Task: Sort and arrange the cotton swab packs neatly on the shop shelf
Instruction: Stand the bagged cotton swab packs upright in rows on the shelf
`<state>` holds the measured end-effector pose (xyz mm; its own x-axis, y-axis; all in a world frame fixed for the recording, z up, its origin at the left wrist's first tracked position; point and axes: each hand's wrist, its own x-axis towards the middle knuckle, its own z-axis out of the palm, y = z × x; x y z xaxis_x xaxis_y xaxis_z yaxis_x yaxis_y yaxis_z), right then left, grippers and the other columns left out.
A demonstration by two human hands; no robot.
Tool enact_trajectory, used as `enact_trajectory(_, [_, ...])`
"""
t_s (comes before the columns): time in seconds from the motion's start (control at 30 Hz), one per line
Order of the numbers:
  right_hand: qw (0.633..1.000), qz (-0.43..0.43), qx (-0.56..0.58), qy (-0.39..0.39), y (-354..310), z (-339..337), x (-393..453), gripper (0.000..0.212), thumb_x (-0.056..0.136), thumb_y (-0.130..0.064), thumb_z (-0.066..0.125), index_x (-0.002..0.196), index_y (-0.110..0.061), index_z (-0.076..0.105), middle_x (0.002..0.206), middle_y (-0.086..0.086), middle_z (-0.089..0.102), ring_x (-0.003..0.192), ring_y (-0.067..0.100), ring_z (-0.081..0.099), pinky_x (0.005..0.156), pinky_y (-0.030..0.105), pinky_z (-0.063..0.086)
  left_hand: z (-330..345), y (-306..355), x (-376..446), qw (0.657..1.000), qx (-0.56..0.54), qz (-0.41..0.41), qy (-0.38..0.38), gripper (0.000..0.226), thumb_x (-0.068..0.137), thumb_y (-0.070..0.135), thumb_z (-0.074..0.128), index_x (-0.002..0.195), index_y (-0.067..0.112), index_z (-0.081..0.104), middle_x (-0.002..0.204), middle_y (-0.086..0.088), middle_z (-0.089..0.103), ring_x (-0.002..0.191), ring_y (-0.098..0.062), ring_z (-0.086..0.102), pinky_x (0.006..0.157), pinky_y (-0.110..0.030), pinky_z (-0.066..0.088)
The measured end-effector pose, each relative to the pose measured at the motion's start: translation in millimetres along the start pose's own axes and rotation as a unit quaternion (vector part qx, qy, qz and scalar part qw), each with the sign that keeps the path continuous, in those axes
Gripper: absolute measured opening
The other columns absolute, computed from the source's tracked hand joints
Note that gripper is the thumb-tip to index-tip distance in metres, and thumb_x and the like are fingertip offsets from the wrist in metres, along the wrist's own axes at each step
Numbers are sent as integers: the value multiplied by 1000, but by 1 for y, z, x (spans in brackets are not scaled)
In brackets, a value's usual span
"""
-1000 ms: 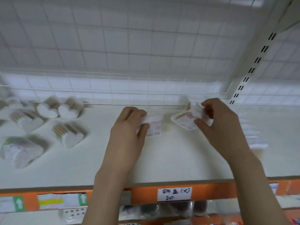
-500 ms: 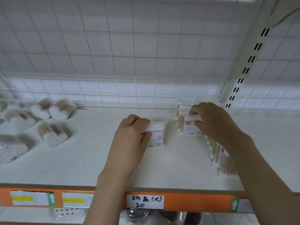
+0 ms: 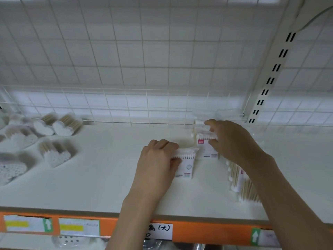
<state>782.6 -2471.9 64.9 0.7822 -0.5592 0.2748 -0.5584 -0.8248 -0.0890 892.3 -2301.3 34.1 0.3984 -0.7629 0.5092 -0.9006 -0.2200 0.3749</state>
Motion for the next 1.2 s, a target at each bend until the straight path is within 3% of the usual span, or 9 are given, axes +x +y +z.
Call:
enact_trajectory(0.33, [997, 26, 24, 65, 22, -30, -41, 34, 94, -20, 46, 127, -18, 53, 119, -1, 60, 110, 19, 52, 89, 29, 40, 37, 34, 33, 998, -1, 53, -39, 27, 86, 18, 59, 113, 15, 62, 109, 0, 59, 98, -22, 50, 85, -31, 39])
enact_trajectory(0.73, [994, 69, 49, 69, 20, -25, -67, 32, 94, -26, 45, 125, -20, 51, 120, -5, 57, 115, 16, 46, 89, 23, 32, 59, 38, 51, 998, -22, 3, -58, 24, 85, 15, 60, 108, 9, 63, 106, -5, 53, 100, -24, 49, 85, -32, 41])
enact_trajectory(0.83, [994, 67, 52, 73, 14, -22, -68, 30, 93, -25, 47, 122, -19, 53, 116, -5, 59, 112, 15, 46, 87, 22, 31, 58, 37, 51, 998, 2, 5, -65, 31, 87, 21, 58, 117, 14, 59, 114, -4, 51, 106, -24, 47, 90, -32, 38])
enact_trajectory(1.0, [993, 47, 78, 70, -5, -16, -65, 34, 93, -28, 51, 127, -22, 52, 121, -10, 57, 117, 10, 44, 91, 18, 28, 43, 28, 39, 999, 21, 4, -37, 58, 88, 32, 57, 140, 22, 33, 134, 1, 41, 118, -22, 42, 94, -32, 36])
enact_trajectory(1.2, [992, 6, 115, 47, -48, 1, -48, 33, 94, -29, 49, 127, -24, 51, 122, -11, 55, 119, 10, 41, 94, 21, 30, 4, -12, 8, 996, 74, -37, -30, 47, 89, 34, 55, 133, 24, 43, 130, 4, 47, 115, -19, 45, 91, -29, 35])
